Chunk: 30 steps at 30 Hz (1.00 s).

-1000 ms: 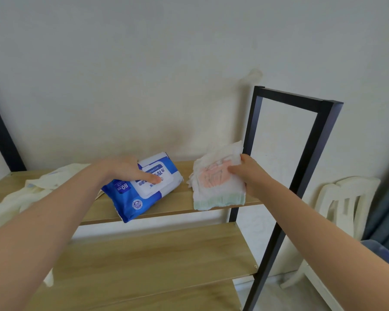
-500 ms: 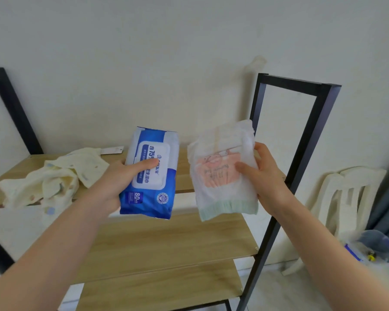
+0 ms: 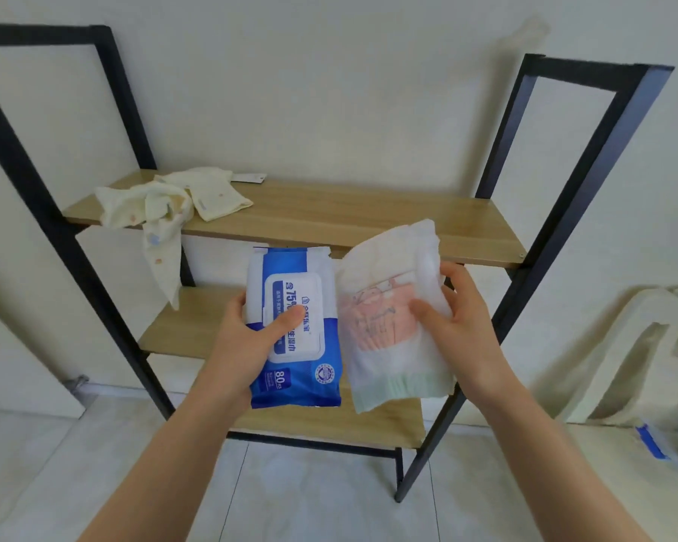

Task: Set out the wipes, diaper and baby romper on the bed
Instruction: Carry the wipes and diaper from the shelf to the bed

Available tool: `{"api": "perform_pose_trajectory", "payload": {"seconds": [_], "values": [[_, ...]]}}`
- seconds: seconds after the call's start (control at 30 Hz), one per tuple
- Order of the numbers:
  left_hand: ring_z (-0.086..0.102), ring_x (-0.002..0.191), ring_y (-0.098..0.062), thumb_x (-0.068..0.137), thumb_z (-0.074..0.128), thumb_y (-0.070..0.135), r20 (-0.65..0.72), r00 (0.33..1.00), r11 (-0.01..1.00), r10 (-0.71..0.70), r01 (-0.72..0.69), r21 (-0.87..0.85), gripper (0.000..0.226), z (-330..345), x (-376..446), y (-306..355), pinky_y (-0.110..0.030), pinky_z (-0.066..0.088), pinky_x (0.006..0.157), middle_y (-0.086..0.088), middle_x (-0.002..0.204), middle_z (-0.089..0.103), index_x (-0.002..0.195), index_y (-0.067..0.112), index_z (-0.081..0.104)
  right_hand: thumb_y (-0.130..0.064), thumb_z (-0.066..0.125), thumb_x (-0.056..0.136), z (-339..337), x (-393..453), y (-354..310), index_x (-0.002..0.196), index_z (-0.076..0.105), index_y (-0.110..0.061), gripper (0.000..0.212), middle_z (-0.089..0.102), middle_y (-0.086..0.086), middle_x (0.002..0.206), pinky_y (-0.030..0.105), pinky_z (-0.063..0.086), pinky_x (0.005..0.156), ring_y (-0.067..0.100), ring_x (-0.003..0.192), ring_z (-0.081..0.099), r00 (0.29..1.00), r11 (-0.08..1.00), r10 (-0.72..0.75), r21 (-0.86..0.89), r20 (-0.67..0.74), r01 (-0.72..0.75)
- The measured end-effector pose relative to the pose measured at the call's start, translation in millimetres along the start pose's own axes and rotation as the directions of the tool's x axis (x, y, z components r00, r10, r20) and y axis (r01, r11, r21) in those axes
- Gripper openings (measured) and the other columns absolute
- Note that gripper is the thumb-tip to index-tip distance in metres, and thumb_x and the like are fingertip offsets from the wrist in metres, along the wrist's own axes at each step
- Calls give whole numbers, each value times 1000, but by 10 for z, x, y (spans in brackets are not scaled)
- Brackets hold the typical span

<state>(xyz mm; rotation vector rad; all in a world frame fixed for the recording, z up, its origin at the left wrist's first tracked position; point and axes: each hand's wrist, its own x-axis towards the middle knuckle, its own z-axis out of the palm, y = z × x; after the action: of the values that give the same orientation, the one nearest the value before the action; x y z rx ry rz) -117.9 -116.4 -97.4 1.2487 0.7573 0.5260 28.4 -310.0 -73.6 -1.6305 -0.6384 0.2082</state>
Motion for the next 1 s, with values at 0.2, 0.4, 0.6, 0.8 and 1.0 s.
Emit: {"api": "perform_pose_trajectory", "payload": {"seconds": [0.2, 0.4, 0.6, 0.8, 1.0], "values": [[74, 74, -13, 33, 84, 60, -223, 975, 999, -1, -10, -48, 93, 11, -719, -685, -35, 59, 53, 13, 93, 73, 116, 45, 45, -3, 57, 86, -151, -515, 334, 122, 42, -42, 55, 64, -10, 109, 34, 60, 71, 13, 96, 67, 987, 999, 0, -31, 163, 5], [75, 76, -13, 49, 82, 52, -359, 933, 996, 0, -30, -80, 68, -84, -1493, -1202, -32, 58, 51, 19, 91, 72, 103, 64, 43, -5, 57, 84, -138, -1016, 620, 116, 42, -54, 60, 59, -15, 107, 38, 56, 78, 11, 95, 61, 948, 994, 44, -113, 314, -9], [75, 74, -14, 50, 80, 51, -523, 847, 990, -95, 25, -140, 59, -351, -2169, -1617, -30, 58, 51, 16, 88, 73, 94, 68, 45, -11, 59, 89, 241, -1469, 838, 115, 47, -51, 49, 61, -11, 113, 17, 53, 65, -3, 94, 61, 847, 987, 162, -84, 506, -139], [74, 73, -13, 60, 80, 45, -696, 687, 966, -208, 33, -256, 62, -721, -2723, -1962, -28, 57, 49, 11, 92, 74, 111, 54, 45, -9, 60, 88, 826, -1891, 897, 106, 53, -49, 45, 63, -15, 104, 11, 52, 58, -7, 85, 63, 716, 973, 220, -92, 662, -213], [74, 75, -13, 73, 81, 35, -814, 504, 943, -291, 8, -332, 53, -1222, -3158, -2211, -35, 61, 54, 7, 101, 71, 109, 52, 46, -7, 61, 86, 1485, -2281, 867, 101, 56, -49, 45, 66, -14, 105, 14, 53, 60, -2, 87, 65, 584, 958, 263, -136, 768, -251]]}}
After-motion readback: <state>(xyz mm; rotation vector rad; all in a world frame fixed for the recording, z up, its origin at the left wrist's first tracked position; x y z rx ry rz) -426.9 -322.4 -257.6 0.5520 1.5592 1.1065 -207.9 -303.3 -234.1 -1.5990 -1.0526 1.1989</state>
